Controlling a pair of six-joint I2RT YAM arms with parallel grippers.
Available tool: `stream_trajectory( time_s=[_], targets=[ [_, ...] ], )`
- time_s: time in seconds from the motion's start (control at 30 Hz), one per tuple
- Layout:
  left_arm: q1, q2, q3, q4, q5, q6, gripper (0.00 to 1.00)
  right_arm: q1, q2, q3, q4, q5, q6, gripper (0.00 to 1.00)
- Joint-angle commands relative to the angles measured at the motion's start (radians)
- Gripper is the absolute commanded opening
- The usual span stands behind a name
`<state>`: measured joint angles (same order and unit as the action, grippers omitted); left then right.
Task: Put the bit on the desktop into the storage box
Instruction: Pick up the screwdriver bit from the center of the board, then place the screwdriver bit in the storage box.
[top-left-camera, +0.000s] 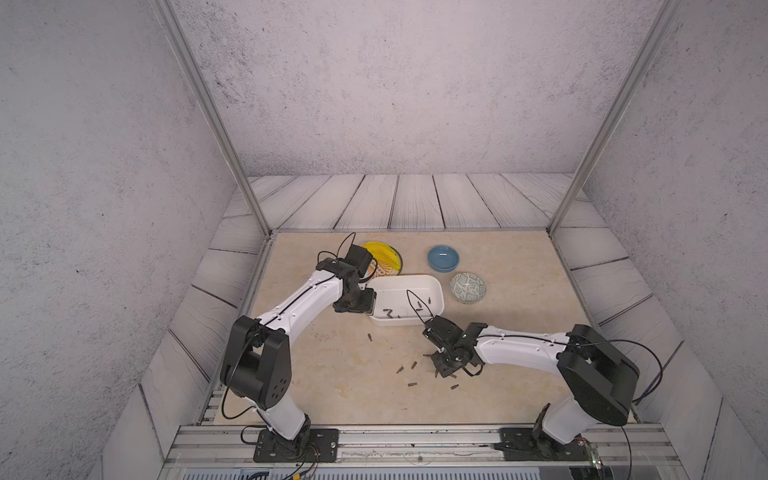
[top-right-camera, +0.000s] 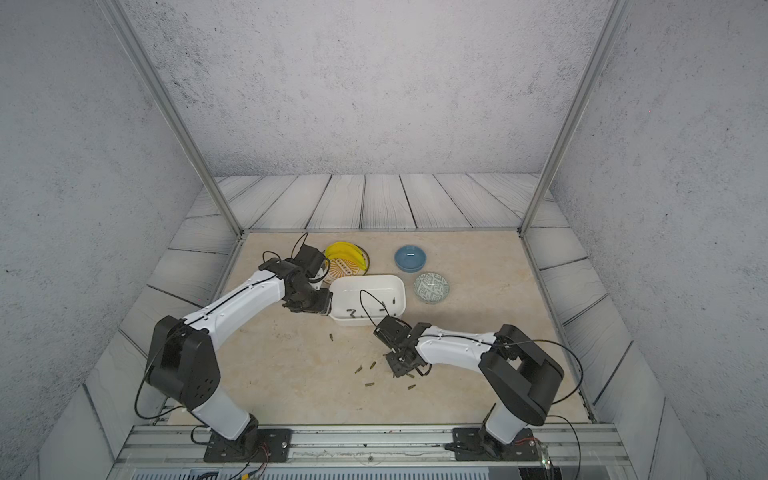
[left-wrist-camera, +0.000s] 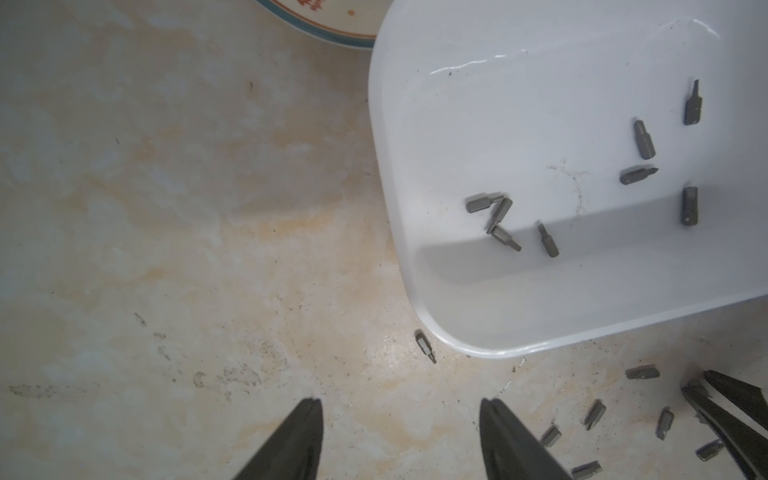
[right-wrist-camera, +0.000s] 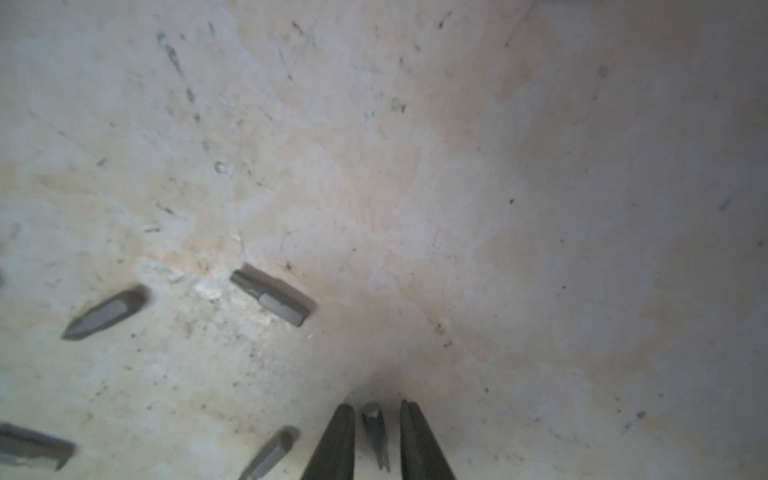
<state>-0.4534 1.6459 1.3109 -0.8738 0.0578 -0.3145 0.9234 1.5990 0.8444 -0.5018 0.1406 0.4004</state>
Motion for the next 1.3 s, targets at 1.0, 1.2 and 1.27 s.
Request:
stream_trajectory(
  time_s=[1.0,1.2,1.27],
  targets=[
    [0.008,-0.237,-0.452,0.25,-0.019,-0.146,0.64,-0.124,0.096,0.556,-0.268,0.094,-0.125,0.04],
    [-0.005,-0.266,-0.533,0.371,-0.023,-0.2,0.64,-0.157,0.241,0.695,-0.275,0.076,-0.148,0.05],
    [-0.011,-0.258,-0.538,0.387,-0.041,-0.208,0.65,-0.164,0.267,0.711,-0.273,0.069,-0.147,0.05]
  ],
)
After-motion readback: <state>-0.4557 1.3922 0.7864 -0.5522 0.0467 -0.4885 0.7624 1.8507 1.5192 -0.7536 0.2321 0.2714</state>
